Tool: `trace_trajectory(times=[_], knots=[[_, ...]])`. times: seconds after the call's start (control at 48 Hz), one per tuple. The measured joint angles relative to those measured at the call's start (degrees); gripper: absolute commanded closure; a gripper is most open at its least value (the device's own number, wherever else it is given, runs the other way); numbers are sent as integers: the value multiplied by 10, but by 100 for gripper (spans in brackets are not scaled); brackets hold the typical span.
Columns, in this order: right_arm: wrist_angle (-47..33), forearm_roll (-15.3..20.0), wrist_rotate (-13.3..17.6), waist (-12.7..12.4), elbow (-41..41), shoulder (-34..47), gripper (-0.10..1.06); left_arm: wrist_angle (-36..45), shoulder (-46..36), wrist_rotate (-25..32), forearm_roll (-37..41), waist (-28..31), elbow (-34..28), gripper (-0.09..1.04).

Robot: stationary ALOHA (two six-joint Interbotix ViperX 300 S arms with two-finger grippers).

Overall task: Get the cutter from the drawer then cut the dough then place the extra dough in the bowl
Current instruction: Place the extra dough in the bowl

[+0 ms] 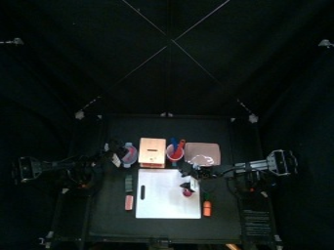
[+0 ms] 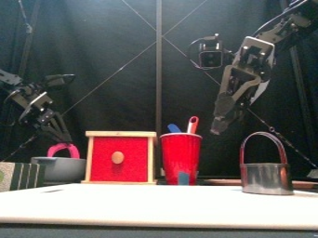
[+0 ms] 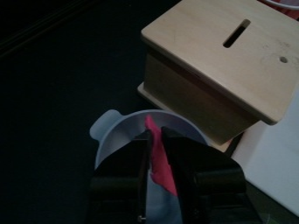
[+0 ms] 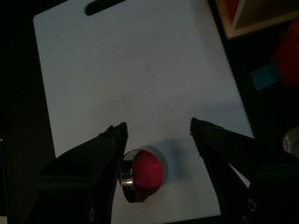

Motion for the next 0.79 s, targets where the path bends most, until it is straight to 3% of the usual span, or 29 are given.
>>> trace_trajectory(times=[0.208, 0.5, 0.625, 0.792], knots=[[0, -5, 0, 0, -5, 4, 5, -13, -2, -1, -13, -2, 0, 14], [-25, -51, -4, 0, -25, 5, 5, -38, -3, -1, -15, -51, -18, 15], [-72, -84, -1, -3, -37, 5, 5, -45, -3, -1, 25, -103, -38, 15], [-200, -116, -2, -4, -38, 4, 5, -62, -3, 0, 75, -166, -68, 15]])
